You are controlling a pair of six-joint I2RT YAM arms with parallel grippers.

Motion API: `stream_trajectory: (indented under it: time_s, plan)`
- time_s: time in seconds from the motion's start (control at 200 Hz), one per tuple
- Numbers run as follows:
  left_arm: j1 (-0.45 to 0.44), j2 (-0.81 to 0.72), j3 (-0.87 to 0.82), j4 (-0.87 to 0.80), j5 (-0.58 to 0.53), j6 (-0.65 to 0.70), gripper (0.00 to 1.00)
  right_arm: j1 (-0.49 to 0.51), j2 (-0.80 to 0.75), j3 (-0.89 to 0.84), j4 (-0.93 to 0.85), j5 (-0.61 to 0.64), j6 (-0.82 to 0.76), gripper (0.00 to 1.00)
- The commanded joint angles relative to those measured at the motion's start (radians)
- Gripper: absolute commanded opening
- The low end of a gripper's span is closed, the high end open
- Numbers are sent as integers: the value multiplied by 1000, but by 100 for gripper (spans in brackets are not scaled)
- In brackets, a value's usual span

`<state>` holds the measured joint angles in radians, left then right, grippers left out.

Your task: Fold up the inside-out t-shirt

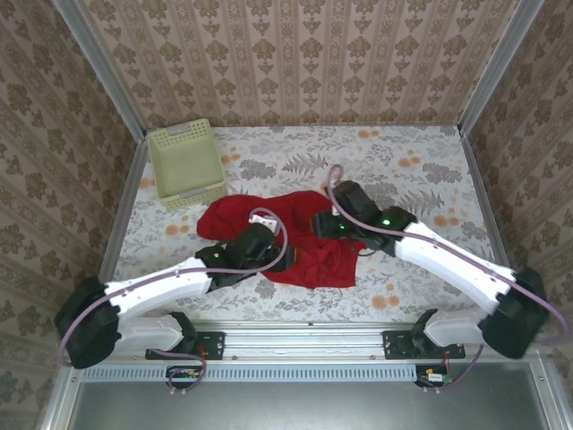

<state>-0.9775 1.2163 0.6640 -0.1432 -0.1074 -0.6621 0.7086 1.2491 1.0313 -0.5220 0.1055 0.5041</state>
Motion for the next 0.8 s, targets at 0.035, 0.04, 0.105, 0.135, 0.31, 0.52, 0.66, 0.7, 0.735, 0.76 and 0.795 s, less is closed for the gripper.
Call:
stream_trajectory:
  time_s: [0.035,0.04,0.105,0.135,0.31,0.52,0.66,0.7,0.735,0.76,0.795]
  plan:
    - [-7,126,39,90,61,-102,67,-36,-108,-175,-21,64,52,53]
    - [-6,130,40,92,61,-103,67,-37,-112,-180,-20,63,54,53]
    - [-2,175,63,115,66,-122,68,-41,-158,-246,-18,67,70,53]
    - [2,191,72,123,64,-132,68,-41,-177,-271,-18,70,78,53]
    - [37,282,104,150,85,-183,63,-44,-256,-365,4,93,108,54]
    - [46,351,126,181,115,-190,57,-46,-285,-410,13,93,116,56]
    - [40,379,142,190,137,-183,45,-47,-255,-420,35,85,119,57]
    - [40,380,142,189,137,-181,39,-48,-243,-422,42,81,119,57]
    - [42,378,140,191,138,-177,35,-47,-236,-427,55,76,121,57]
    - [41,375,138,193,139,-175,32,-47,-229,-431,68,68,122,57]
    - [40,369,134,193,140,-173,28,-49,-220,-435,86,55,122,58]
